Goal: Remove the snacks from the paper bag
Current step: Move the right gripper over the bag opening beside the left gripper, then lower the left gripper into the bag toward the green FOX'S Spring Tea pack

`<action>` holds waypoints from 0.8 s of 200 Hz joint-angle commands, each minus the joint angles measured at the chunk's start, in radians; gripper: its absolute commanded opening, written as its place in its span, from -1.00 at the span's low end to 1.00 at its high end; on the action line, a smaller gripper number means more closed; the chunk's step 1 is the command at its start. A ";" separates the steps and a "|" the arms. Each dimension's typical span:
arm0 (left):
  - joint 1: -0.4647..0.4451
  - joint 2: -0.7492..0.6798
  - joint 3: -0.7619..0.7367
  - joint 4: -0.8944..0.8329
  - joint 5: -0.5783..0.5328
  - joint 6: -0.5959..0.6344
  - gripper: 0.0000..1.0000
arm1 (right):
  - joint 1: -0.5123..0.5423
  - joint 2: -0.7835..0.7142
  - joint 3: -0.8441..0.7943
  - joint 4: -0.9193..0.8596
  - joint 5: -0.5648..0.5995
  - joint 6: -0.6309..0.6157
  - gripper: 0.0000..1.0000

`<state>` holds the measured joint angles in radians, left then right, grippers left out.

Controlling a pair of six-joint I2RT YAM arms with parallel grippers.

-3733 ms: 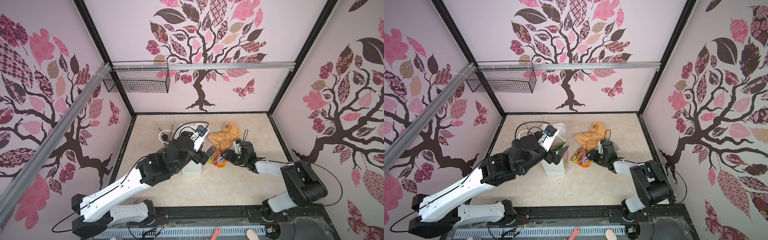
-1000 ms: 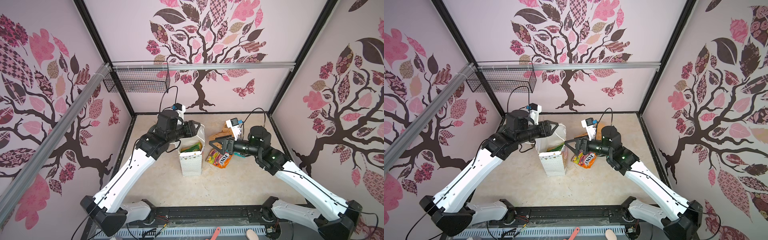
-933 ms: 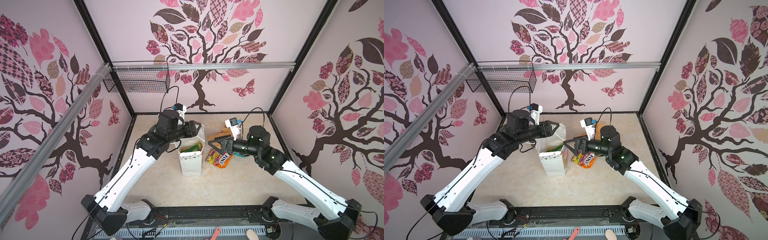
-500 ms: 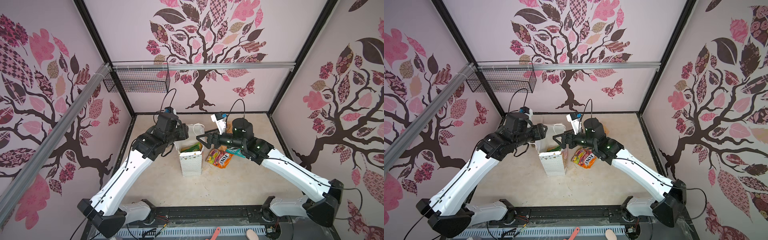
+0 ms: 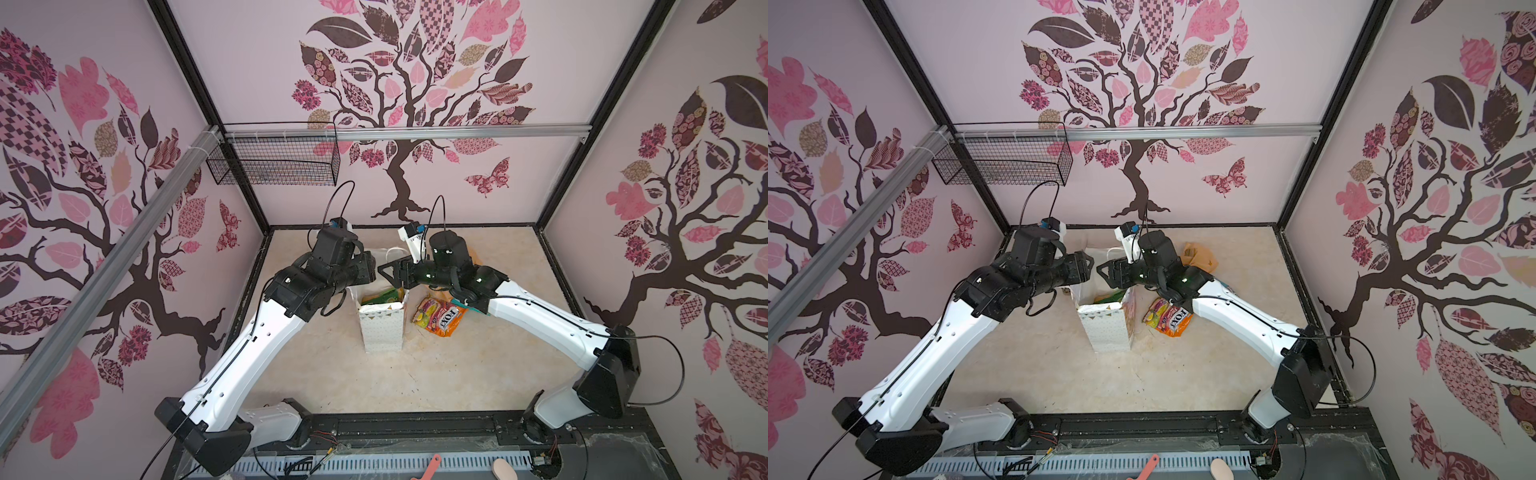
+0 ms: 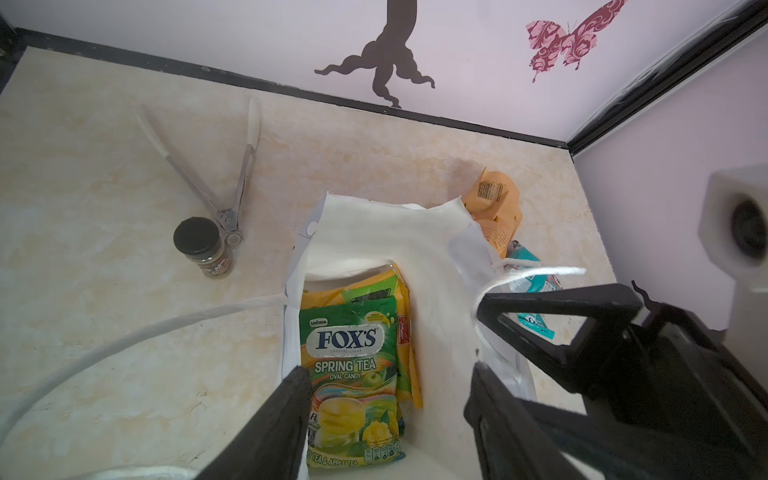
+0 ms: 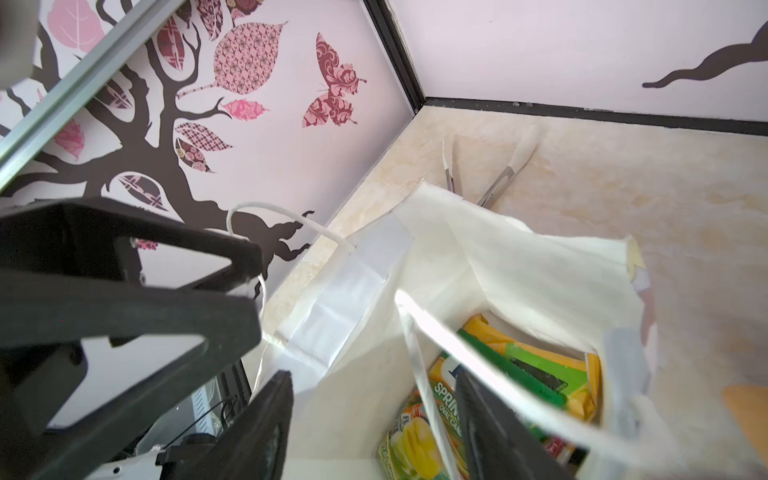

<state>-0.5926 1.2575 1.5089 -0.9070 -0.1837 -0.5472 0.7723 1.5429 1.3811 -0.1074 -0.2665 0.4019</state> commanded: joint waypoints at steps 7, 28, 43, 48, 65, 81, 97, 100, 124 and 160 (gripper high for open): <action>0.000 0.008 -0.012 -0.001 0.005 -0.005 0.26 | 0.007 0.041 0.054 0.054 -0.010 0.020 0.09; 0.001 0.015 0.004 -0.015 0.000 -0.001 0.26 | 0.008 0.044 0.067 0.043 -0.008 0.015 -0.18; 0.001 0.018 0.010 -0.016 -0.002 0.001 0.26 | 0.008 0.031 0.063 0.042 -0.007 0.010 -0.45; 0.002 0.019 0.010 -0.013 -0.001 0.003 0.26 | 0.007 0.025 0.062 0.040 -0.005 0.008 -0.54; 0.002 0.033 0.016 -0.014 0.001 0.008 0.27 | 0.008 0.001 0.053 0.040 -0.003 0.005 -0.85; 0.002 0.058 0.034 -0.031 -0.009 0.012 0.26 | 0.007 -0.031 0.035 0.046 -0.008 0.000 -0.97; 0.002 0.079 0.043 -0.036 -0.010 0.016 0.26 | 0.007 -0.060 0.019 0.044 -0.006 -0.002 -0.97; 0.002 0.084 0.045 -0.036 -0.010 0.016 0.25 | 0.007 -0.065 0.014 0.044 -0.004 -0.002 -0.97; 0.002 0.125 0.066 -0.042 -0.005 0.016 0.20 | 0.008 -0.101 -0.015 0.049 -0.005 0.002 -0.97; 0.000 0.188 0.088 -0.052 0.036 -0.002 0.17 | 0.007 -0.148 -0.041 0.057 -0.010 0.007 -0.97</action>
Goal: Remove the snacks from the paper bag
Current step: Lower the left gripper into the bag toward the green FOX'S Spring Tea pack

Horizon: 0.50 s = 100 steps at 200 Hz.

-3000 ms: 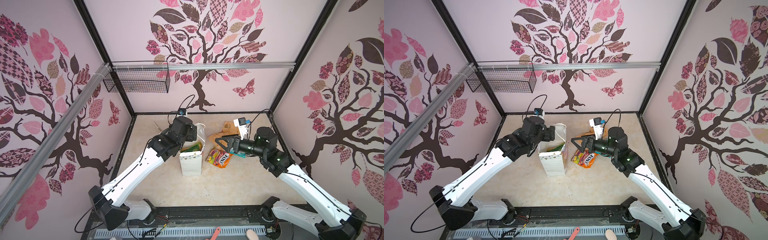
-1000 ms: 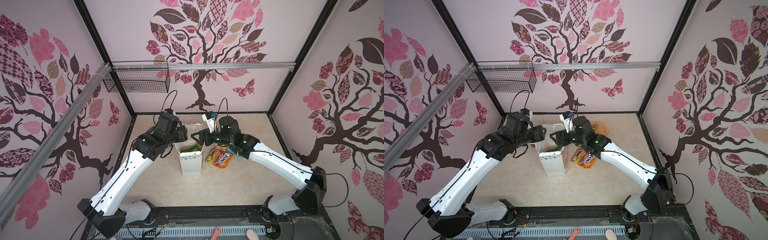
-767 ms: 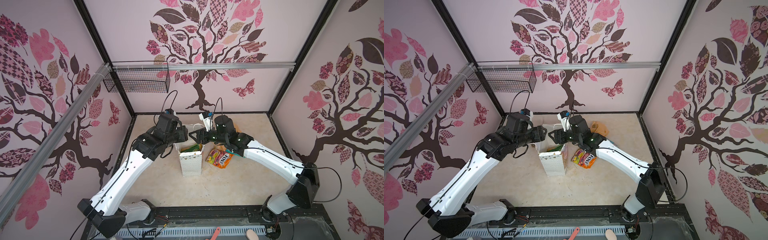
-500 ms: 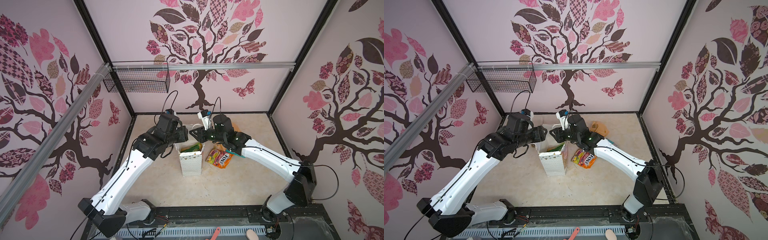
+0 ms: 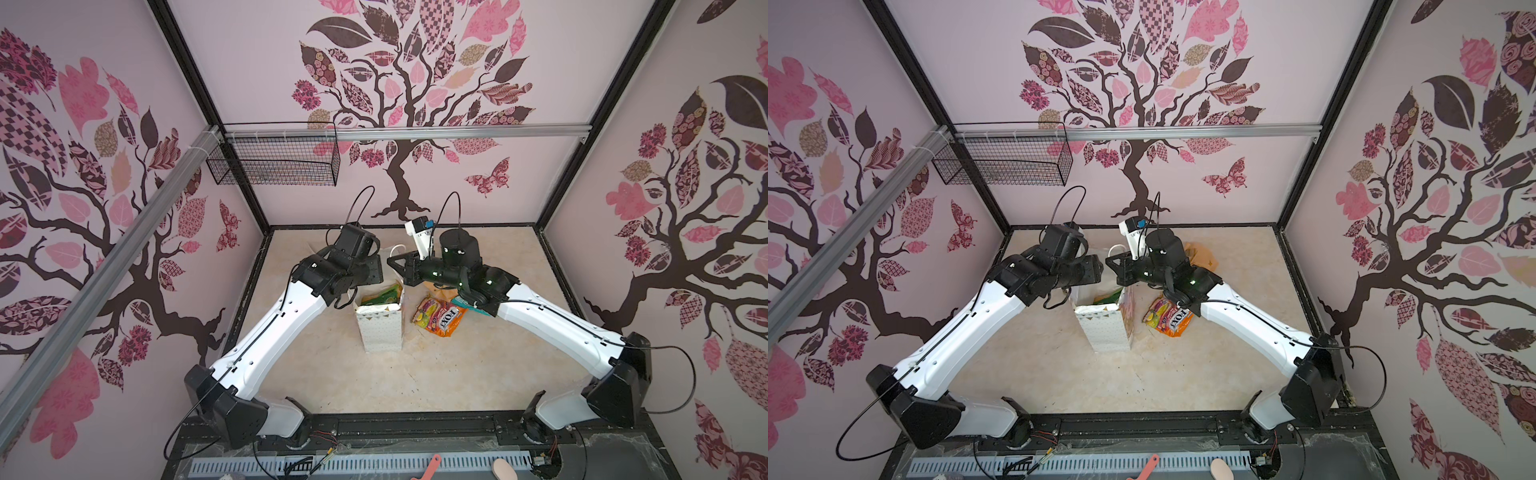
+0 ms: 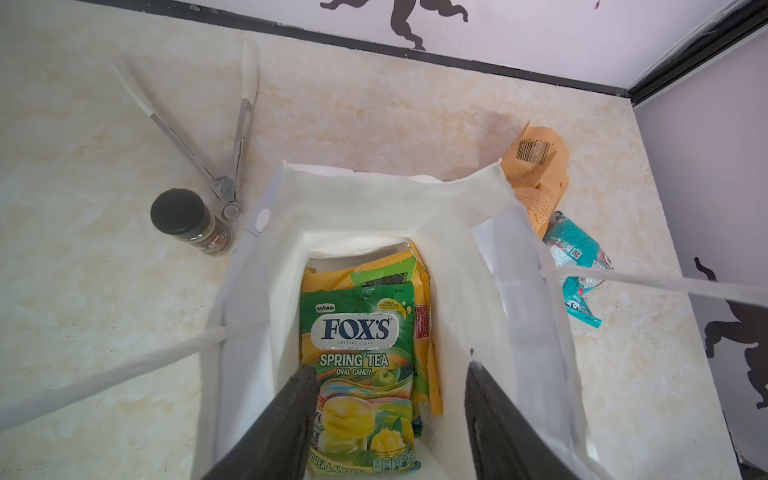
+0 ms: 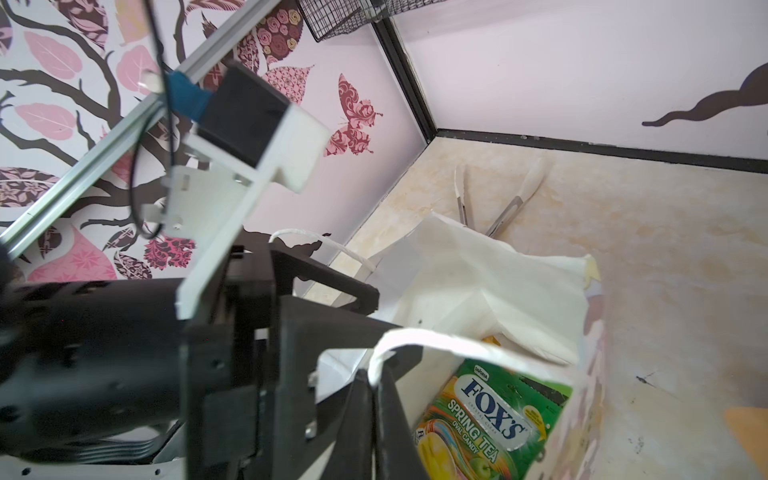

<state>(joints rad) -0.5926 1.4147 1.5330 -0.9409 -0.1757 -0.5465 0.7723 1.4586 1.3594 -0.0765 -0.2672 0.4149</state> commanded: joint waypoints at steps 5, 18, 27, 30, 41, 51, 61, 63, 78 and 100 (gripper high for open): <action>-0.001 0.042 0.068 -0.024 0.036 -0.007 0.17 | 0.007 -0.070 -0.024 0.027 -0.009 -0.007 -0.97; -0.004 0.064 0.073 -0.044 0.049 -0.015 0.15 | 0.007 -0.084 -0.032 0.027 0.001 -0.007 -0.97; -0.005 0.075 0.065 -0.051 0.054 -0.019 0.15 | 0.008 -0.092 -0.042 0.030 0.010 -0.009 -0.97; -0.004 0.077 0.059 -0.052 0.052 -0.023 0.15 | 0.008 -0.095 -0.044 0.031 0.012 -0.009 -0.97; -0.005 0.084 0.037 -0.056 0.038 -0.031 0.14 | 0.008 -0.104 -0.056 0.036 0.017 -0.011 -0.97; -0.005 0.090 0.017 -0.058 0.033 -0.035 0.13 | 0.008 -0.110 -0.065 0.038 0.019 -0.010 -0.97; -0.005 0.098 -0.005 -0.058 0.042 -0.035 0.12 | 0.007 -0.115 -0.072 0.039 0.019 -0.011 -0.97; -0.005 0.100 -0.008 -0.059 0.045 -0.035 0.12 | 0.008 -0.116 -0.072 0.039 0.019 -0.010 -0.97; -0.006 0.118 -0.032 -0.060 0.085 -0.030 0.12 | 0.008 -0.121 -0.075 0.037 0.021 -0.014 -0.96; -0.013 0.139 -0.062 -0.065 0.130 -0.014 0.11 | 0.008 -0.125 -0.075 0.034 0.025 -0.020 -0.96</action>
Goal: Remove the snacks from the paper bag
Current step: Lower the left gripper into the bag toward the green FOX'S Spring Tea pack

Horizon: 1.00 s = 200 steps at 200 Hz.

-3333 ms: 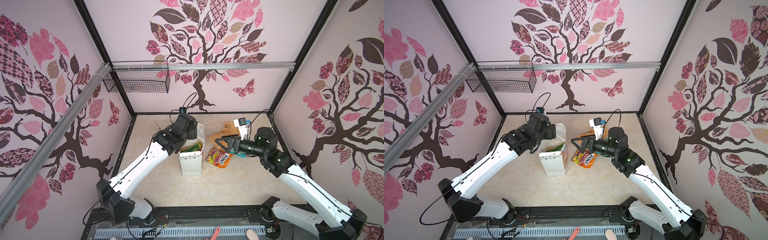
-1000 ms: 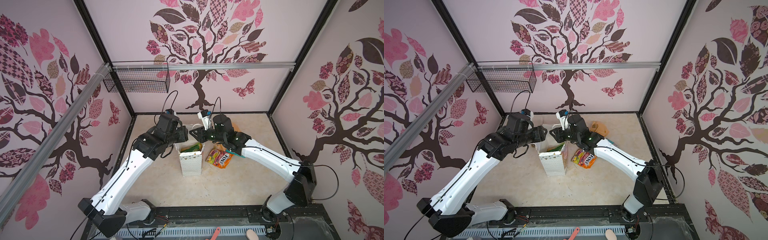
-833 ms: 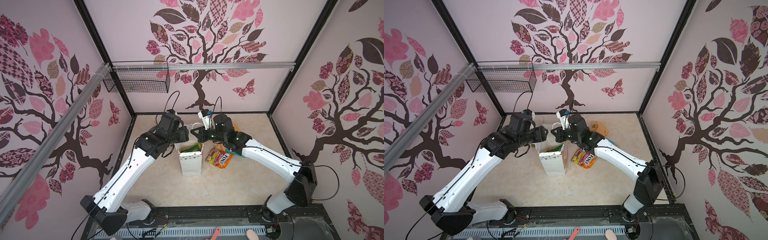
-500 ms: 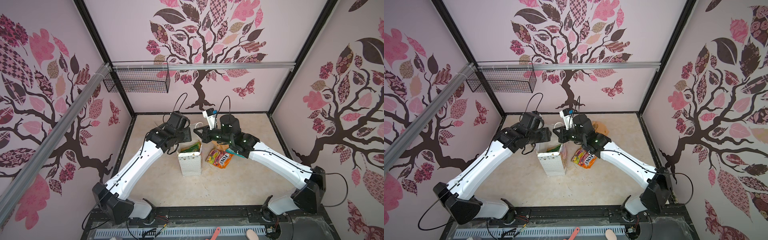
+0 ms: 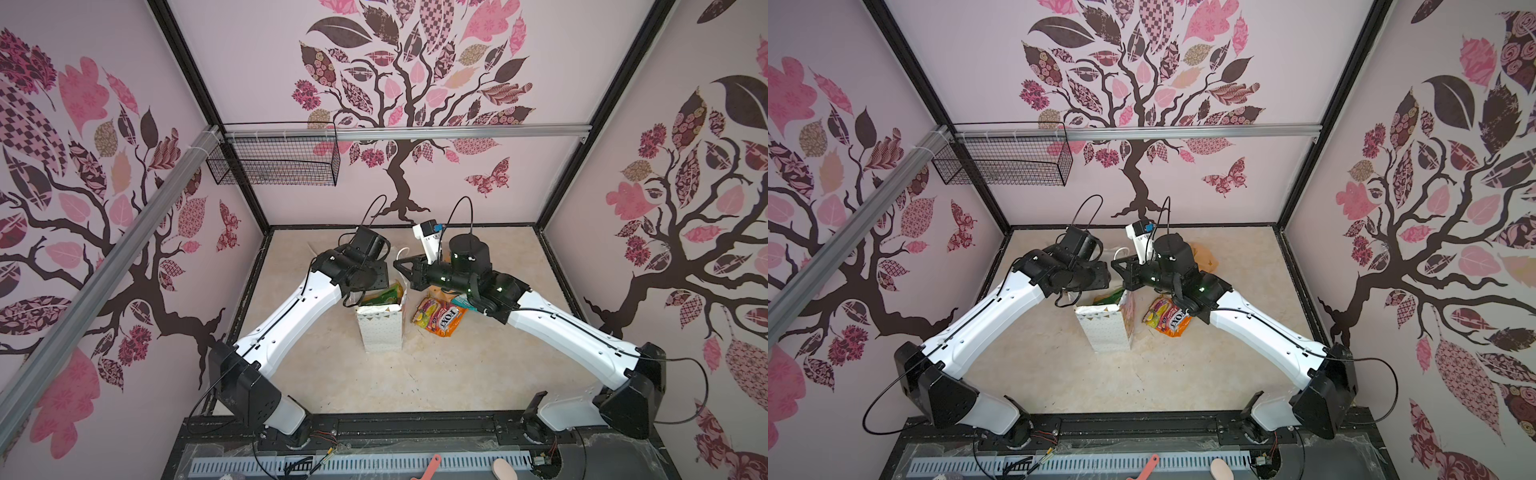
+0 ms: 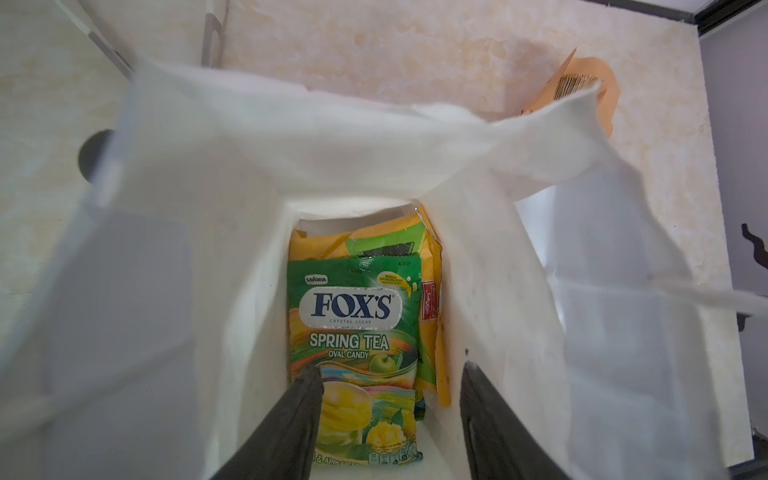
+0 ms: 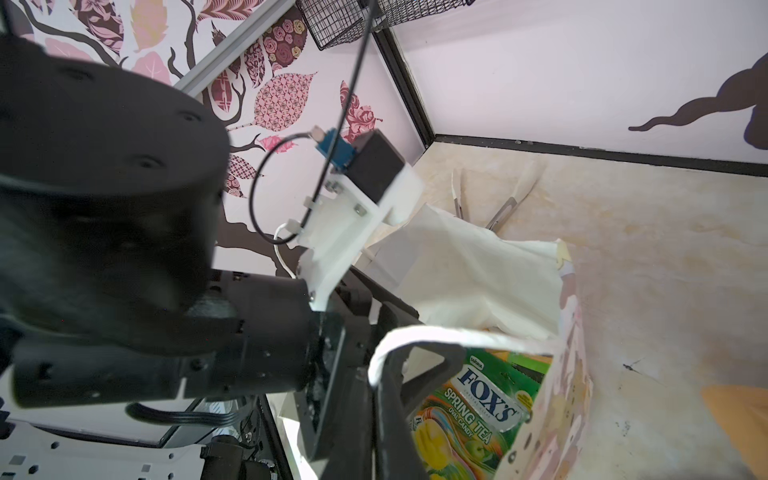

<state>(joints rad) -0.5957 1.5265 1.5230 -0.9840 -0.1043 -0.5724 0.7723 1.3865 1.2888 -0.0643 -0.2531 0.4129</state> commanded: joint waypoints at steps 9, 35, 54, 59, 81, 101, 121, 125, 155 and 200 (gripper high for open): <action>-0.014 0.029 -0.071 -0.017 0.063 0.016 0.11 | 0.007 -0.055 -0.007 0.023 0.012 -0.019 -0.96; -0.020 0.038 -0.120 0.004 0.076 0.009 0.12 | 0.007 -0.062 -0.014 0.024 0.020 -0.020 -0.96; -0.022 0.048 -0.140 0.013 0.086 0.013 0.11 | 0.007 -0.065 -0.018 0.024 0.022 -0.020 -0.96; -0.023 0.052 -0.143 0.014 0.086 0.015 0.11 | 0.008 -0.066 -0.019 0.024 0.023 -0.020 -0.96; -0.024 0.081 -0.150 0.015 0.100 0.026 0.14 | 0.007 -0.064 -0.017 0.024 0.021 -0.019 -0.96; -0.037 0.104 -0.158 0.017 0.093 0.038 0.22 | 0.008 -0.065 -0.016 0.023 0.020 -0.020 -0.96; -0.047 0.117 -0.183 0.041 0.085 0.045 0.32 | 0.007 -0.066 -0.015 0.019 0.019 -0.020 -0.96; -0.047 0.122 -0.186 0.045 0.085 0.043 0.33 | 0.008 -0.066 -0.016 0.019 0.017 -0.020 -0.96; -0.047 0.170 -0.193 0.055 0.082 0.053 0.37 | 0.007 -0.067 -0.015 0.018 0.011 -0.015 -0.96; -0.048 0.218 -0.251 0.099 0.084 0.062 0.41 | 0.007 -0.080 -0.026 0.017 0.018 -0.020 -0.96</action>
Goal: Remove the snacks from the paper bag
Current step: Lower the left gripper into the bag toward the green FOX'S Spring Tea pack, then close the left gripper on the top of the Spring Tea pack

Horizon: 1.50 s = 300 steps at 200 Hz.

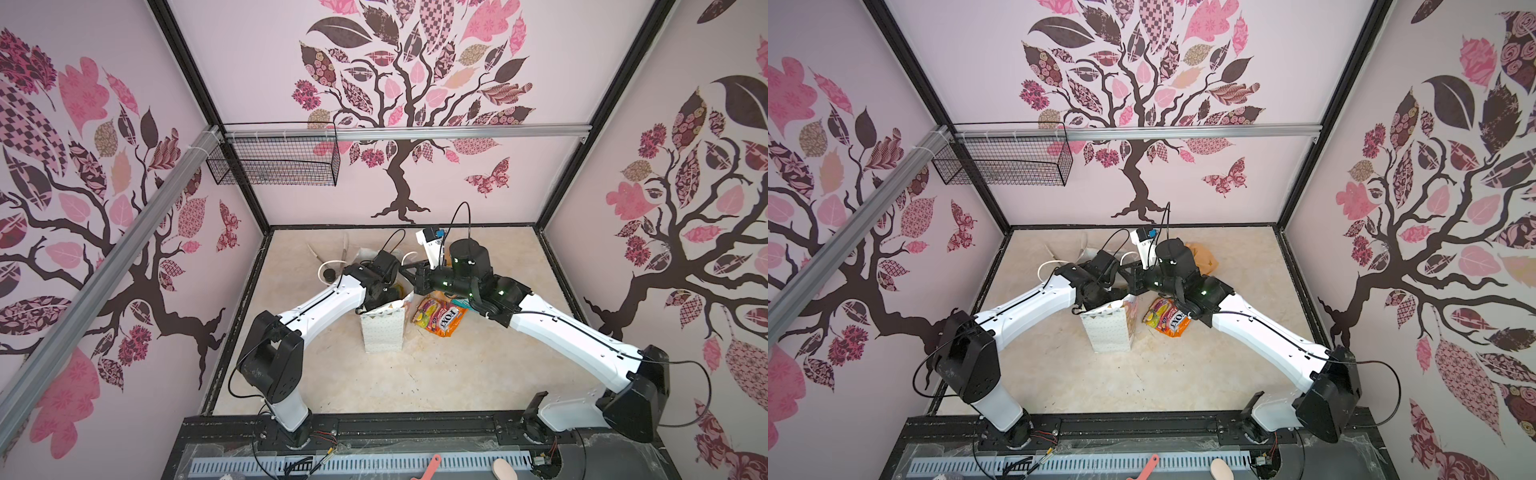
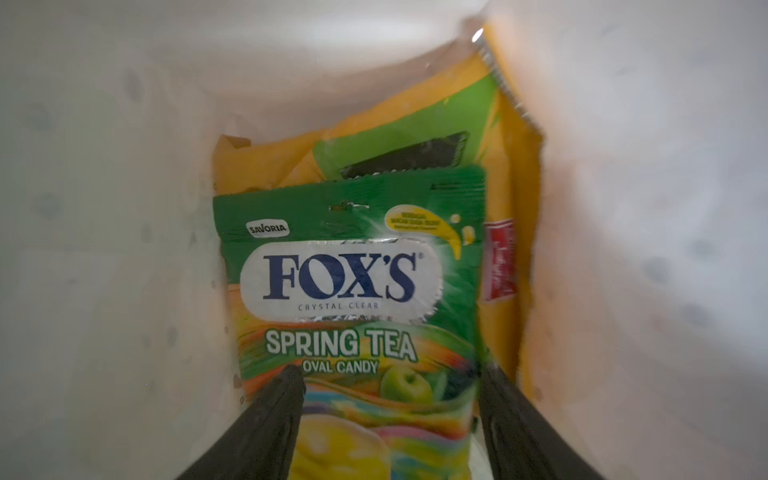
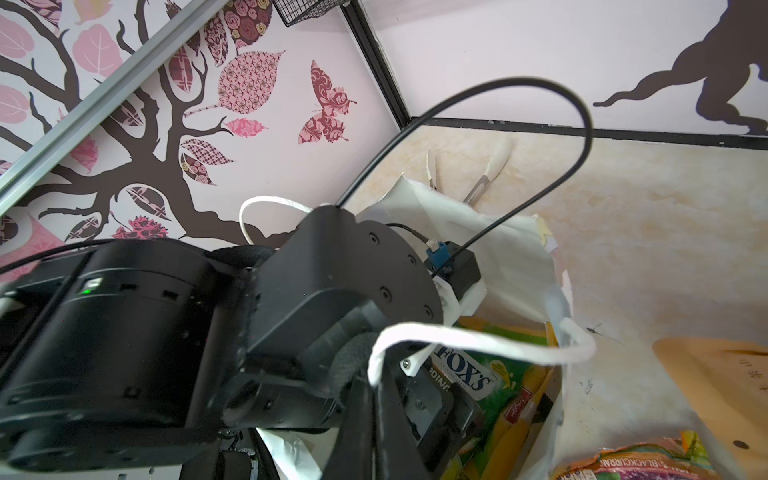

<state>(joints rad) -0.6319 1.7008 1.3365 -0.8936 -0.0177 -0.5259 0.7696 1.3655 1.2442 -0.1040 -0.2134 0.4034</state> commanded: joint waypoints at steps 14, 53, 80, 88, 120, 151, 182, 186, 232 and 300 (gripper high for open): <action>-0.012 0.057 -0.083 0.016 0.010 0.021 0.43 | 0.011 -0.060 0.019 0.057 -0.024 -0.011 -0.96; -0.012 0.083 -0.145 0.049 0.006 0.020 0.70 | 0.010 -0.059 0.021 0.056 -0.027 -0.011 -0.96; -0.013 0.108 -0.181 0.075 -0.005 0.017 0.73 | 0.010 -0.059 0.017 0.056 -0.028 -0.011 -0.96; -0.013 0.116 -0.192 0.088 -0.004 0.013 0.73 | 0.010 -0.057 0.017 0.054 -0.029 -0.010 -0.96; -0.012 0.144 -0.217 0.133 0.008 0.007 0.55 | 0.010 -0.057 0.017 0.052 -0.027 -0.009 -0.96; -0.011 0.154 -0.234 0.164 0.005 0.005 0.14 | 0.010 -0.059 0.016 0.050 -0.026 -0.009 -0.96; -0.011 0.125 -0.243 0.187 0.018 0.011 -0.17 | 0.010 -0.059 0.015 0.048 -0.024 -0.009 -0.96; -0.012 0.120 -0.244 0.188 0.018 0.013 -0.21 | 0.010 -0.059 0.018 0.048 -0.024 -0.009 -0.96; -0.008 0.065 -0.235 0.176 0.016 0.020 -0.81 | 0.010 -0.059 0.011 0.048 -0.024 -0.009 -0.95; -0.007 -0.026 -0.199 0.141 0.004 0.016 -1.00 | 0.010 -0.071 -0.001 0.047 -0.016 -0.010 -0.95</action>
<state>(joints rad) -0.6346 1.6966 1.1618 -0.7212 -0.0513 -0.5159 0.7731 1.3453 1.2442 -0.0689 -0.2276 0.4030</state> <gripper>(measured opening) 0.087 0.050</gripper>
